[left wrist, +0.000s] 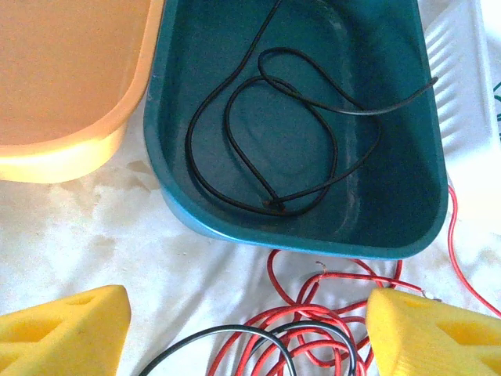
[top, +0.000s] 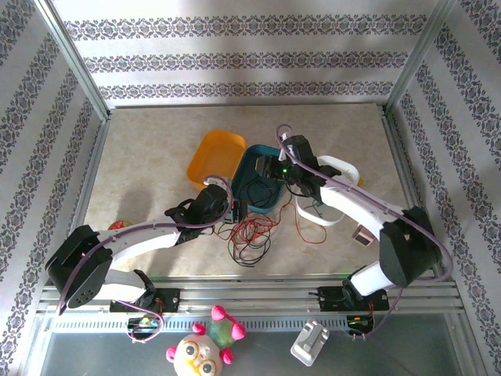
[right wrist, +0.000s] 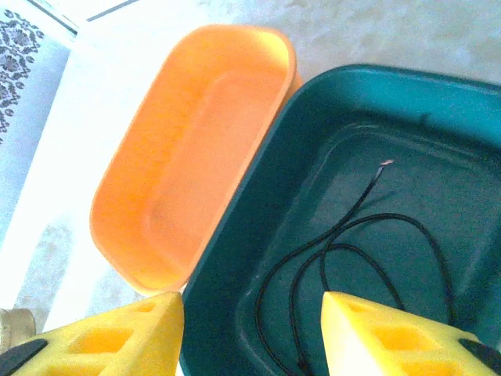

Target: Untangle the cables

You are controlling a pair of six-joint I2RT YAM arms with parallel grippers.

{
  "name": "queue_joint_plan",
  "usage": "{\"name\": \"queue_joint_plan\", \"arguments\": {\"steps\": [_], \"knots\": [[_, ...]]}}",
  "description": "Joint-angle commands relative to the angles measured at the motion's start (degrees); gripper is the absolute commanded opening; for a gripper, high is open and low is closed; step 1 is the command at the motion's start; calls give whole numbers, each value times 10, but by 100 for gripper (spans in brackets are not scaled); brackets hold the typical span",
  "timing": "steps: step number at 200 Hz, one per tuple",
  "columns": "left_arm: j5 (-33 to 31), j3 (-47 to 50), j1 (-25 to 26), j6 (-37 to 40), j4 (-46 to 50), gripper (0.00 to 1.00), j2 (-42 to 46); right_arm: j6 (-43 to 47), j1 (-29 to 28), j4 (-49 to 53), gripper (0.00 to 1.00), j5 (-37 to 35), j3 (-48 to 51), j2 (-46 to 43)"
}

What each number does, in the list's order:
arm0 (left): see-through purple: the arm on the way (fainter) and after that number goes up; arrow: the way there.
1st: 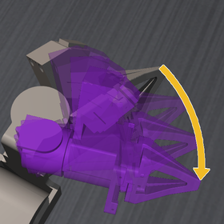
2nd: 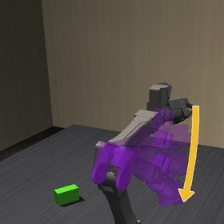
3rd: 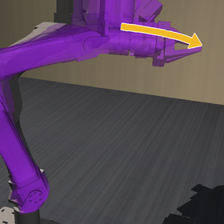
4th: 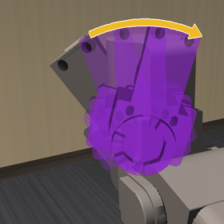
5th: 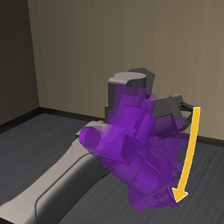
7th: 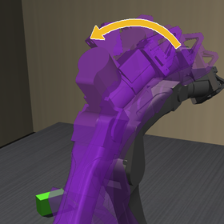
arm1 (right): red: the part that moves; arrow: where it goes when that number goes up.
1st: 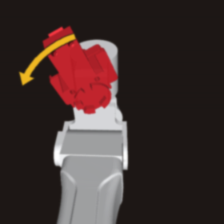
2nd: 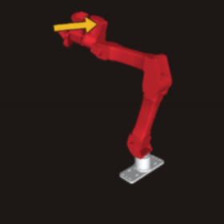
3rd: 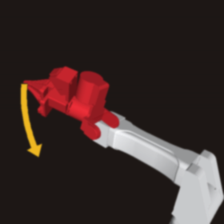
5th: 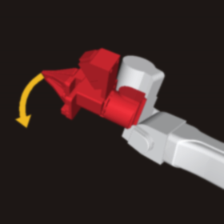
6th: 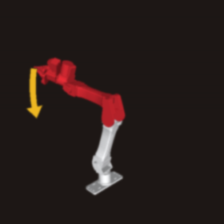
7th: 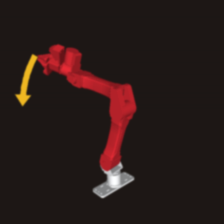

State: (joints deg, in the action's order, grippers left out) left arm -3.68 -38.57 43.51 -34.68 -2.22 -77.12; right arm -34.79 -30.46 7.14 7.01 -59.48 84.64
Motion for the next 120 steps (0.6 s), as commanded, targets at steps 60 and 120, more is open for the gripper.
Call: {"name": "queue_joint_plan", "arguments": {"steps": [60, 120], "knots": [[-8, 6, 5, 12, 9, 79, 9, -26, 43, 146, 50, -30, 65, -36], [1, -4, 5, 16, 12, 79, -7, -15, 21, 129, 50, 35, 121, -69]]}}
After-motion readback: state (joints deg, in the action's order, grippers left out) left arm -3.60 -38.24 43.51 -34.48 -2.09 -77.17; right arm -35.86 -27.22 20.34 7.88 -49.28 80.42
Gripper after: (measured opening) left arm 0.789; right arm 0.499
